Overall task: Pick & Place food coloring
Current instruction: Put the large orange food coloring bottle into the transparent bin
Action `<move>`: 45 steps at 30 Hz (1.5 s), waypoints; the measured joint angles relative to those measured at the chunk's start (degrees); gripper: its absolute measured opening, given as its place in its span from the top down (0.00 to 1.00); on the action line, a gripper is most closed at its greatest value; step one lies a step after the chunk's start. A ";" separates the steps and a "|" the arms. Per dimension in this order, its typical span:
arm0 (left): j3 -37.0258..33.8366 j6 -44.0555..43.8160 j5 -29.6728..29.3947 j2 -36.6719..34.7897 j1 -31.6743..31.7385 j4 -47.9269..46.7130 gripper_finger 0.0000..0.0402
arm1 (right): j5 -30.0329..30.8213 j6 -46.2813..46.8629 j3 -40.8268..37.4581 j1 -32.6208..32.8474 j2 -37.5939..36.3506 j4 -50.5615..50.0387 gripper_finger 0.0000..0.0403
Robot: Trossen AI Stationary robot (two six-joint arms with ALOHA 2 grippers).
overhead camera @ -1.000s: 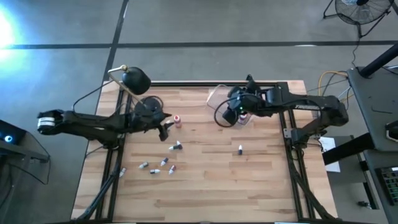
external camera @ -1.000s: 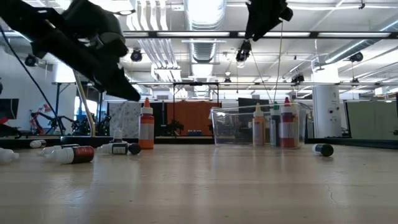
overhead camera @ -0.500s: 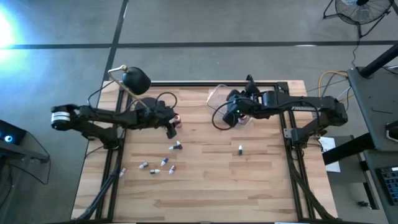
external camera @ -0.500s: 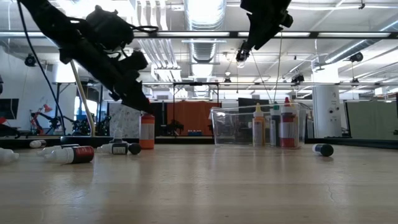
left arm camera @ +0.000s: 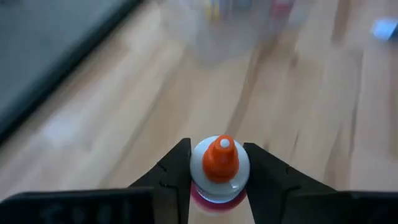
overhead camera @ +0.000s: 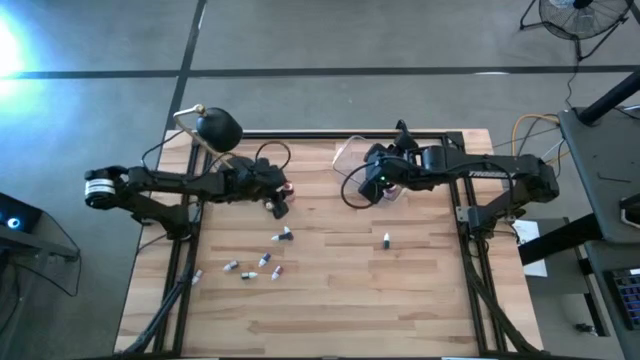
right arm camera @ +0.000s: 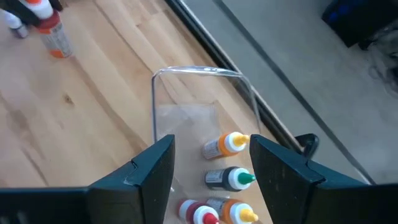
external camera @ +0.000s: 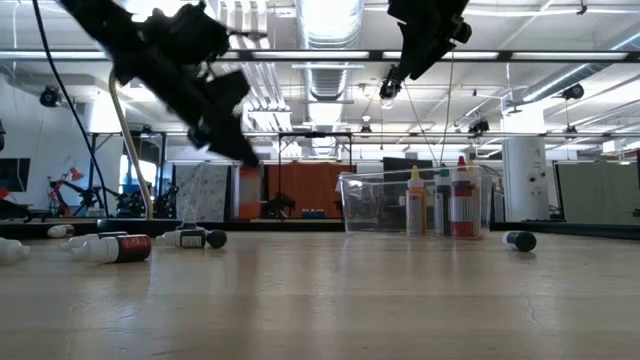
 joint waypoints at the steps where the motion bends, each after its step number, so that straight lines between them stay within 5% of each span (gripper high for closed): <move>1: 1.78 0.04 0.04 -0.10 0.00 -0.66 0.77 | 0.62 0.02 0.00 0.00 -0.05 -0.04 0.50; 7: 17.91 5.40 2.05 4.13 1.23 -0.85 0.77 | 2.84 4.85 -0.20 0.05 -3.68 -3.62 0.51; 11: 28.66 6.86 6.56 12.63 3.62 -1.48 0.77 | 5.03 11.15 -2.73 0.99 -8.15 -7.94 0.53; 21: 50.39 10.56 6.54 34.12 5.23 -6.56 0.75 | 5.98 20.03 -13.57 5.77 -18.29 -7.46 0.55; 45: 51.43 5.70 6.73 44.61 6.08 -10.61 0.75 | 7.65 27.23 -19.84 8.98 -17.57 -6.96 0.55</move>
